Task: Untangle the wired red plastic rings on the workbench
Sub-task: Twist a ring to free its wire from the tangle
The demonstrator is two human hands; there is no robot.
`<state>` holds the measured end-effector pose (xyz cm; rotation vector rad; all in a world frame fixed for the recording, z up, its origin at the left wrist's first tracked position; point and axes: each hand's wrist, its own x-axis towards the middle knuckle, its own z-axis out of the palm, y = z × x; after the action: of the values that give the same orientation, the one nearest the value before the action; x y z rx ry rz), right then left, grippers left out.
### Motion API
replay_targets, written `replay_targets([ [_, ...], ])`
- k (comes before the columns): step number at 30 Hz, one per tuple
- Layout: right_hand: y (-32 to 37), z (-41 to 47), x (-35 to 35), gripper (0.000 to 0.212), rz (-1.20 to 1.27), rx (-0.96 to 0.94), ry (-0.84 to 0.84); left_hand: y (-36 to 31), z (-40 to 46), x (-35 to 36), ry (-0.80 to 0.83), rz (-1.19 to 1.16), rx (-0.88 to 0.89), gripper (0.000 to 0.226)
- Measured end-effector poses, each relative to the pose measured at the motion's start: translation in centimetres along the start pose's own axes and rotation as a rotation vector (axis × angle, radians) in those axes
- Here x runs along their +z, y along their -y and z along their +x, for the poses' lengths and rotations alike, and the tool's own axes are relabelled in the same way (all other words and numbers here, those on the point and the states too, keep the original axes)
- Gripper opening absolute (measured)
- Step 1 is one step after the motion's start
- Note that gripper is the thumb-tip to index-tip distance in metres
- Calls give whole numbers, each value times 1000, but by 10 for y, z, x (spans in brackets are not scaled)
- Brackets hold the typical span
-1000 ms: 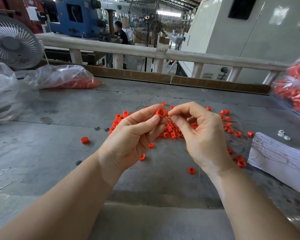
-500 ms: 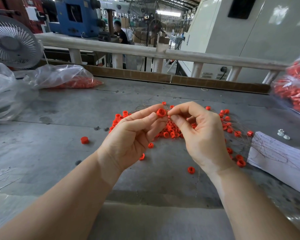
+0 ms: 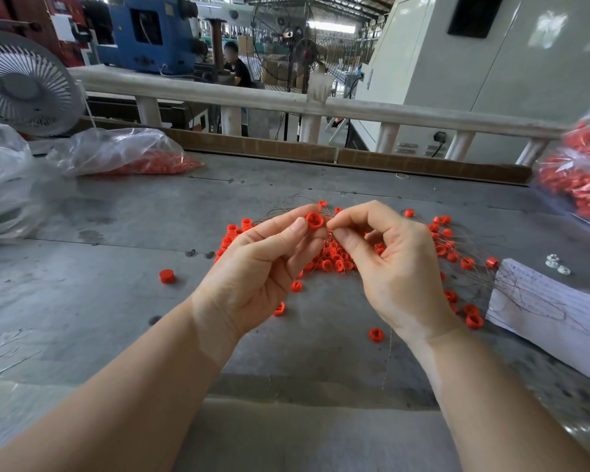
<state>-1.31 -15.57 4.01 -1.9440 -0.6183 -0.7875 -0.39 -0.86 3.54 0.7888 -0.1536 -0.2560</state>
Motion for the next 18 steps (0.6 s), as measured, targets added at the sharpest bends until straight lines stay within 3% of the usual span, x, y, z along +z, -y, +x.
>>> replay_targets([
  [12,2,1,-1,25,161,106,-23,0,-3,2,49,-15,1,23],
  [18,-3,2,-2,19,296,202,-21,1,-3,4,71,-17,-4,25],
])
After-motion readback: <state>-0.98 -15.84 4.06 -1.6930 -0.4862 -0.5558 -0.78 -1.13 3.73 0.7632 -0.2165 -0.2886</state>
